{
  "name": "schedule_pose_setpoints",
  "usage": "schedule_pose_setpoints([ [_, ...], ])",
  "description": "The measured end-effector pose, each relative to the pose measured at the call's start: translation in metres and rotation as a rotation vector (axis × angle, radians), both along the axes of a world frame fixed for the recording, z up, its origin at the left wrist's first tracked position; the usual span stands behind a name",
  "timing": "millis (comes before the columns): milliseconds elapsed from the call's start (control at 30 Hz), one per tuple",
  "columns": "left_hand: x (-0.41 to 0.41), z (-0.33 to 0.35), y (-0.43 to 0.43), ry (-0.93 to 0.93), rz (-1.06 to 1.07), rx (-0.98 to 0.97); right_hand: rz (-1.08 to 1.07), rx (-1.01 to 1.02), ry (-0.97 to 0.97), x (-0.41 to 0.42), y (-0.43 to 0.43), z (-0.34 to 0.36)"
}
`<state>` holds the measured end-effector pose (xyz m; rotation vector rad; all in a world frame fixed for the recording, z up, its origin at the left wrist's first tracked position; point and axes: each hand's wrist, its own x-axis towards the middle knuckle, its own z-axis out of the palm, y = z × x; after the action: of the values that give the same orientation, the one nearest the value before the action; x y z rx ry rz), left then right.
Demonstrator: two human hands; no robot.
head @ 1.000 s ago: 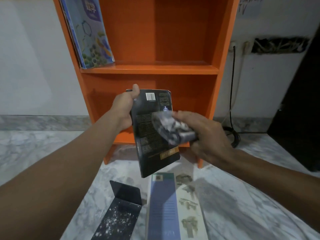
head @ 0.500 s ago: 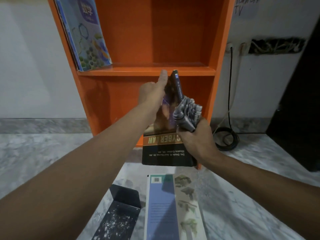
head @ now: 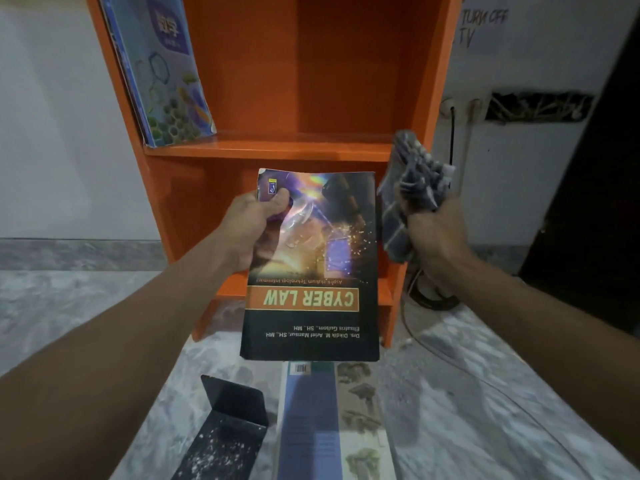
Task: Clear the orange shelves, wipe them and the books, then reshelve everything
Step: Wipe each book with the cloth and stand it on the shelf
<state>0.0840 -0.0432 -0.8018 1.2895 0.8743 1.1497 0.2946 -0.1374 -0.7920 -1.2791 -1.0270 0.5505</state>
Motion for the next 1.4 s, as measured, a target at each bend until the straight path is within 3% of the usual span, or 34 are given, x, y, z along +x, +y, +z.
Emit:
schedule_pose_setpoints([
  [67,0.003,0.001,0.0,-0.048,0.014,-0.003,0.081,0.026,-0.187,-0.008,-0.011,0.003],
  [133,0.001,0.007,0.002,-0.114,0.073,0.01,0.195,-0.072,-0.371,-0.013,-0.028,-0.032],
  [267,-0.027,0.007,0.005,-0.221,0.117,0.019,0.62,-0.269,-0.512,-0.005,-0.075,-0.127],
  [333,-0.038,0.001,0.004,-0.2,0.121,0.007,0.766,-0.326,-0.568,0.014,-0.077,-0.135],
  [400,-0.04,-0.004,0.006,-0.169,0.13,-0.02,0.521,-0.248,-0.631,0.032,-0.068,-0.112],
  [467,-0.035,-0.004,0.005,-0.161,0.118,-0.033,0.137,0.078,-0.722,0.029,-0.048,-0.057],
  [567,-0.019,-0.002,0.0,-0.143,0.088,-0.029,-0.058,0.33,-0.91,0.01,-0.006,0.01],
  [667,-0.001,0.001,-0.004,-0.109,0.08,0.013,-0.003,0.286,-1.006,-0.014,0.018,0.014],
  [800,-0.007,0.008,-0.004,-0.112,0.122,0.053,0.271,0.154,-1.346,-0.029,-0.022,-0.095],
  [867,-0.017,0.007,-0.005,-0.161,0.094,0.043,0.619,-0.121,-1.475,-0.03,-0.06,-0.124],
  [933,-0.022,0.004,-0.007,-0.17,0.088,0.031,0.752,-0.304,-1.47,-0.027,-0.073,-0.112],
  [1000,-0.021,0.0,-0.007,-0.146,0.107,0.02,0.576,-0.193,-1.359,-0.031,-0.064,-0.073],
  [1100,-0.014,0.0,-0.007,-0.187,0.06,-0.048,0.182,0.154,-1.143,-0.033,-0.033,0.002],
  [1200,-0.006,0.005,-0.011,-0.206,-0.006,-0.088,-0.072,0.208,-1.158,-0.036,0.007,0.032],
  [1300,-0.003,0.007,-0.013,-0.15,-0.004,-0.078,0.032,0.067,-1.28,-0.046,0.006,-0.015],
  [1400,-0.01,0.007,-0.016,-0.223,-0.006,-0.108,0.385,0.166,-1.423,-0.049,-0.04,-0.085],
])
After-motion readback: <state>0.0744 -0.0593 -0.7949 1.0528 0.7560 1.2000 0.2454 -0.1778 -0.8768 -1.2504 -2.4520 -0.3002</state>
